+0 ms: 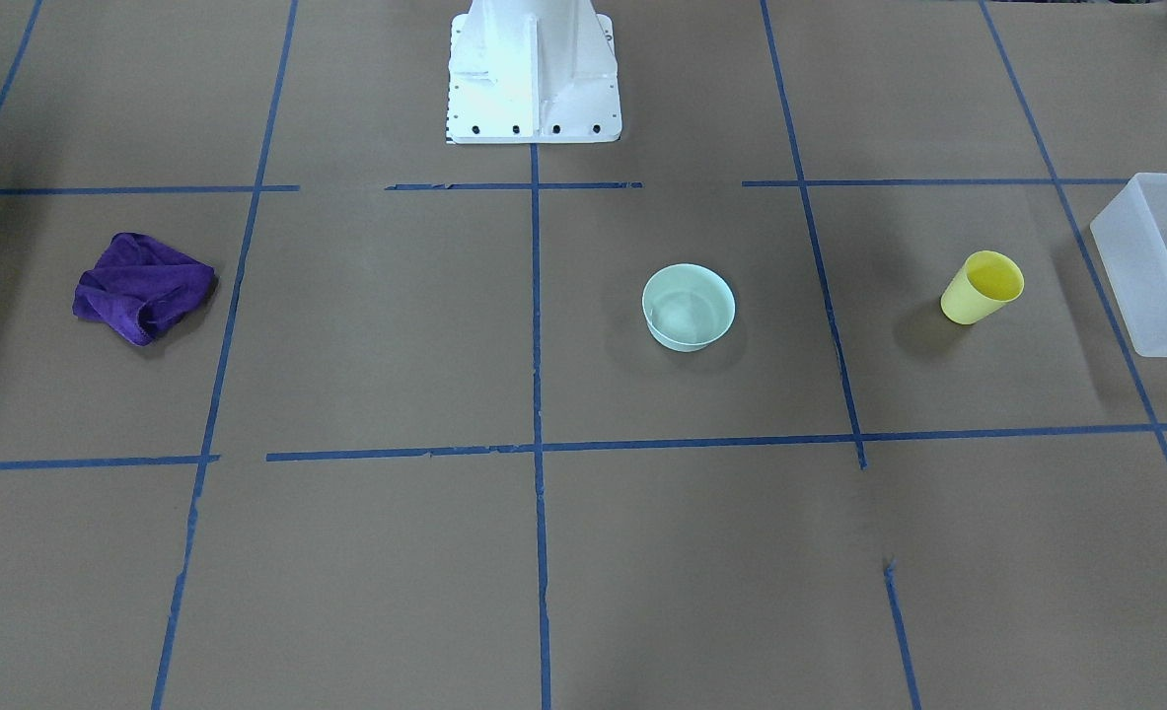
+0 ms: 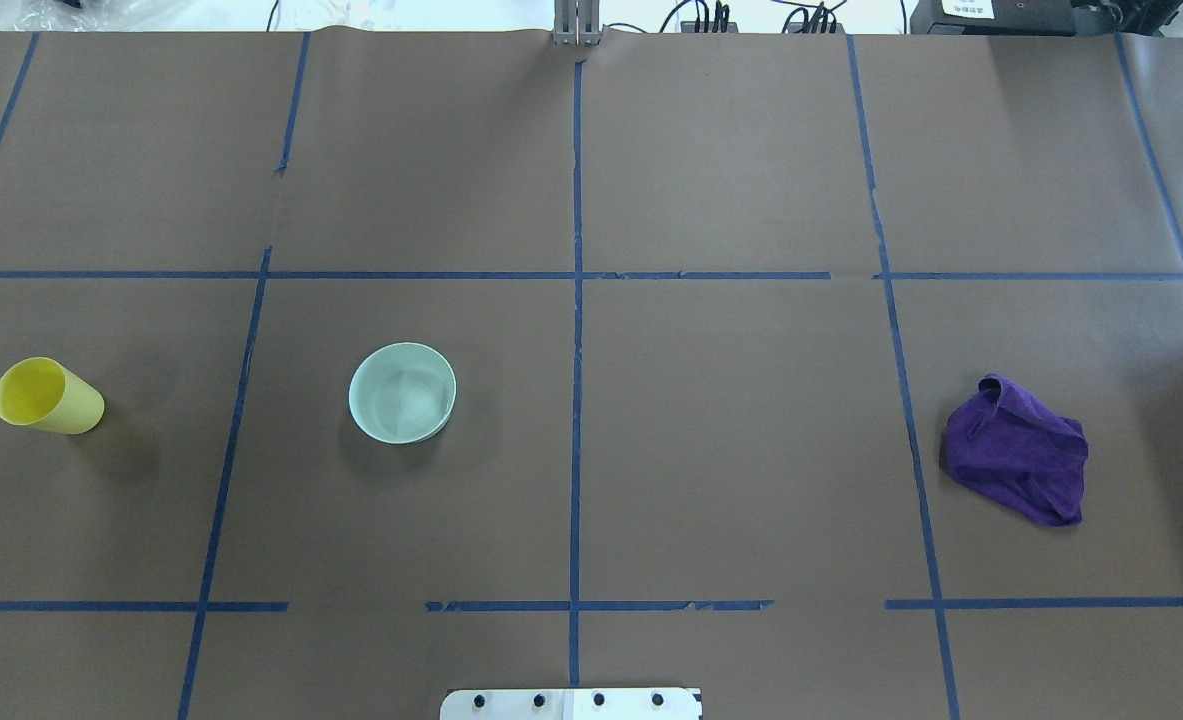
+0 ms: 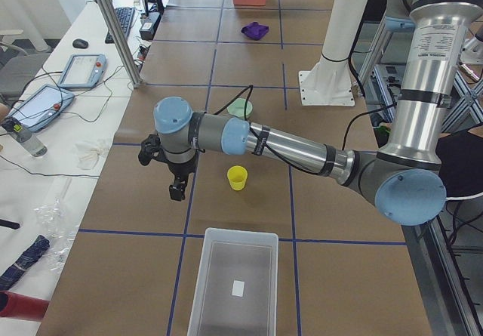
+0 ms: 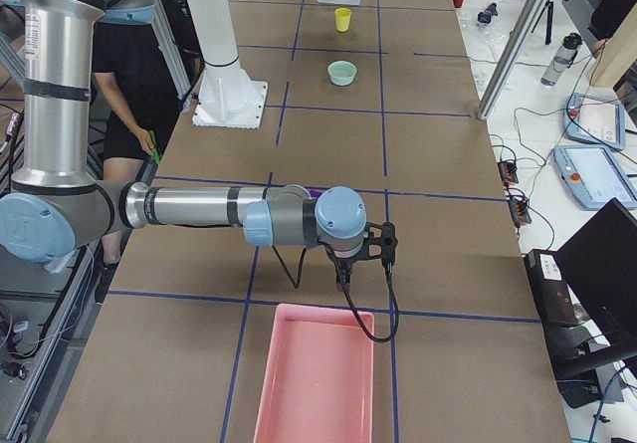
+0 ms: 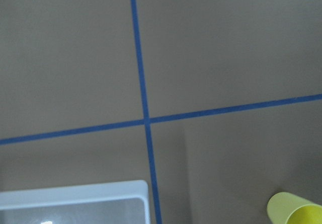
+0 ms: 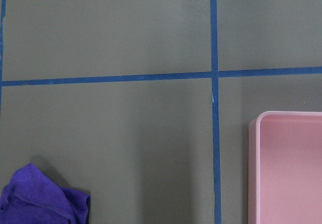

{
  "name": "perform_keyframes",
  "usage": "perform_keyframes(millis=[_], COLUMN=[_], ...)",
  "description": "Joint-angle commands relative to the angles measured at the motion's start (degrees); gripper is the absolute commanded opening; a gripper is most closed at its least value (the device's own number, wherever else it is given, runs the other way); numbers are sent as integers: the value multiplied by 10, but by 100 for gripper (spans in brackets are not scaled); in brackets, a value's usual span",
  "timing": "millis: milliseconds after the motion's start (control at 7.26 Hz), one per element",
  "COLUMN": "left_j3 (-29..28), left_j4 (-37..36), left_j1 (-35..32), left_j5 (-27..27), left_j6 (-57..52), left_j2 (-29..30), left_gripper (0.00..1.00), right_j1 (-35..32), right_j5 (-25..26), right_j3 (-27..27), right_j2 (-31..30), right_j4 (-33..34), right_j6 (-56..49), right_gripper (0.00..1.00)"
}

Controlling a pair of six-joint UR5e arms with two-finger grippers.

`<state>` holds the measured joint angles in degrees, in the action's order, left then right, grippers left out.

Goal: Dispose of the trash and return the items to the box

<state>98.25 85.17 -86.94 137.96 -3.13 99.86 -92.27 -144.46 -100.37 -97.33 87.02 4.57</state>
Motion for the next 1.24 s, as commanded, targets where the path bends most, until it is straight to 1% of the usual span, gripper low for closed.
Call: perform_keyframes(millis=[0, 138, 275, 413, 551, 689, 826, 1102], left_j3=[-7, 10, 22, 36, 39, 37, 36, 28], left_j4=[33, 36, 59, 134, 257, 377, 418, 420], left_j1=[32, 53, 73, 97, 142, 189, 219, 246], left_j5=[13, 9, 6, 2, -38, -56, -59, -87], left_j6=[20, 42, 86, 182, 294, 408, 444, 448], left_j2=[2, -20, -43, -80, -130, -175, -195, -196], left_gripper=[100, 100, 100, 100, 100, 100, 100, 100], right_j1=[2, 7, 4, 4, 4, 4, 4, 6], right_j5=[8, 12, 13, 10, 13, 19, 20, 17], right_j3=[2, 4, 4, 12, 13, 13, 13, 14], right_j2=[8, 14, 9, 6, 6, 7, 7, 14], right_j4=[1, 3, 2, -4, -16, -18, -19, -17], right_j6=[-3, -3, -3, -9, -4, -5, -3, -1], right_gripper=[100, 100, 100, 100, 100, 100, 100, 100])
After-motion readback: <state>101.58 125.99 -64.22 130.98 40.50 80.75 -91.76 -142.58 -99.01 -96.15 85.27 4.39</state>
